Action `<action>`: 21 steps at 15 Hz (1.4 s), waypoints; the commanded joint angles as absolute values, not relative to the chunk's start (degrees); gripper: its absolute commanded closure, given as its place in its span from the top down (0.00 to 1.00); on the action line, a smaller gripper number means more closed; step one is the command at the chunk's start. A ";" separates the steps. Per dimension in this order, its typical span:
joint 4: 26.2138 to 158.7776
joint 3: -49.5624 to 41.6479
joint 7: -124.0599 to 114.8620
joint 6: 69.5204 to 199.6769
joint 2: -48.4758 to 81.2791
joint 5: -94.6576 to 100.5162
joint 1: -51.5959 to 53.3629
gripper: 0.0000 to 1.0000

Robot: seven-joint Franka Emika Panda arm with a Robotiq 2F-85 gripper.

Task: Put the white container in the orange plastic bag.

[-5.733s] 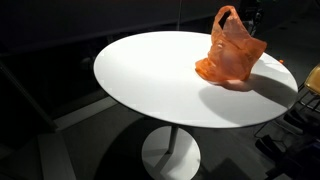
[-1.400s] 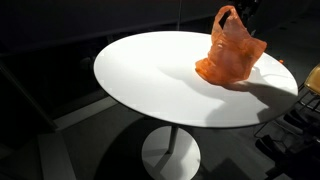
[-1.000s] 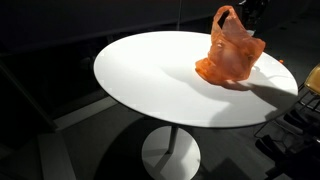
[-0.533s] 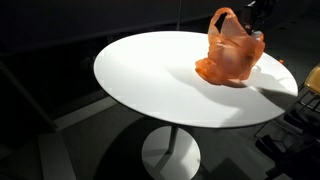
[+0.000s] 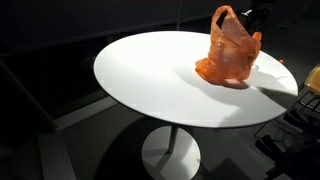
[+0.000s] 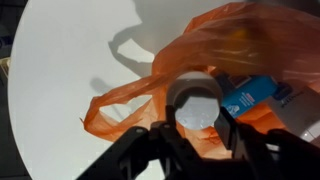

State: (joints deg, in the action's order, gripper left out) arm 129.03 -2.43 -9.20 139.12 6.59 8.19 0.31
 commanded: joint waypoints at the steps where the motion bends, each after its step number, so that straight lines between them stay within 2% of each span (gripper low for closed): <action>1: 129.80 -2.66 -10.95 142.19 7.37 7.31 -0.22 0.19; 7: 129.37 -2.10 -9.07 140.91 8.81 -0.12 -0.74 0.19; 14: 128.62 -2.84 -10.25 140.09 9.61 1.17 -0.44 0.19; 15: 128.56 -2.85 -10.08 139.98 9.60 1.15 -0.46 0.60; 16: 128.49 -2.90 -10.04 139.89 9.51 1.27 -0.46 0.71; 20: 128.00 -2.96 -9.23 139.43 8.10 1.32 -0.59 0.99; 21: 127.84 -3.00 -9.21 139.29 7.79 1.54 -0.57 1.00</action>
State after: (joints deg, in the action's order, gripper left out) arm 128.80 -2.88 -9.92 140.99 9.31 0.89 -0.19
